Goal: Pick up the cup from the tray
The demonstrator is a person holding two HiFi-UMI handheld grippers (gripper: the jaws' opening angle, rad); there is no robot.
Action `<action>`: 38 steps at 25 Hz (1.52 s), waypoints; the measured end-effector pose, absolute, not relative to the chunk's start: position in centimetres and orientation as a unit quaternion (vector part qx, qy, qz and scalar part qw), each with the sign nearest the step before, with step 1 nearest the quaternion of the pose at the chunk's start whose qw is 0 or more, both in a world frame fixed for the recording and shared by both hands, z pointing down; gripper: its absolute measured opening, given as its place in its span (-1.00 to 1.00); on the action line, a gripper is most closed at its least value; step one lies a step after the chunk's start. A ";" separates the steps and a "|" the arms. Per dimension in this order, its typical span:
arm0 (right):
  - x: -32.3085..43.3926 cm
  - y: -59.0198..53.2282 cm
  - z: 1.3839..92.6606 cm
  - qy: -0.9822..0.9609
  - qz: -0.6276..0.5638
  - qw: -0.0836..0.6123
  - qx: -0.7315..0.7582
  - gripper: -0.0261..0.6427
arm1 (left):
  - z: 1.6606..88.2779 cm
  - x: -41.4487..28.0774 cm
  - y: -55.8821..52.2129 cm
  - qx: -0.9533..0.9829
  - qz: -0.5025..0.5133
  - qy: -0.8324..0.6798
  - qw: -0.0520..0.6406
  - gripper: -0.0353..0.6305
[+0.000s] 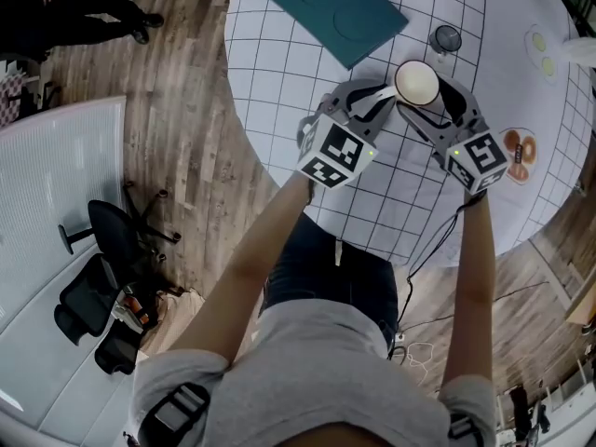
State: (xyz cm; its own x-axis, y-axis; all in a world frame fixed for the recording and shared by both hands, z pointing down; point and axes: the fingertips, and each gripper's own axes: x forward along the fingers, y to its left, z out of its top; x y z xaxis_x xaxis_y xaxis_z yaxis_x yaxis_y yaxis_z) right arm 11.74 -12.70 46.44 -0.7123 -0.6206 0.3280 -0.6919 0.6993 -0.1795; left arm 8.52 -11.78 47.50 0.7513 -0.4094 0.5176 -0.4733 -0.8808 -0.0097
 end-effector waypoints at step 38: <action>12.9 -10.5 42.1 -0.879 0.124 0.056 0.457 0.02 | 47.7 6.9 -10.6 0.936 0.241 -0.237 0.098 -0.61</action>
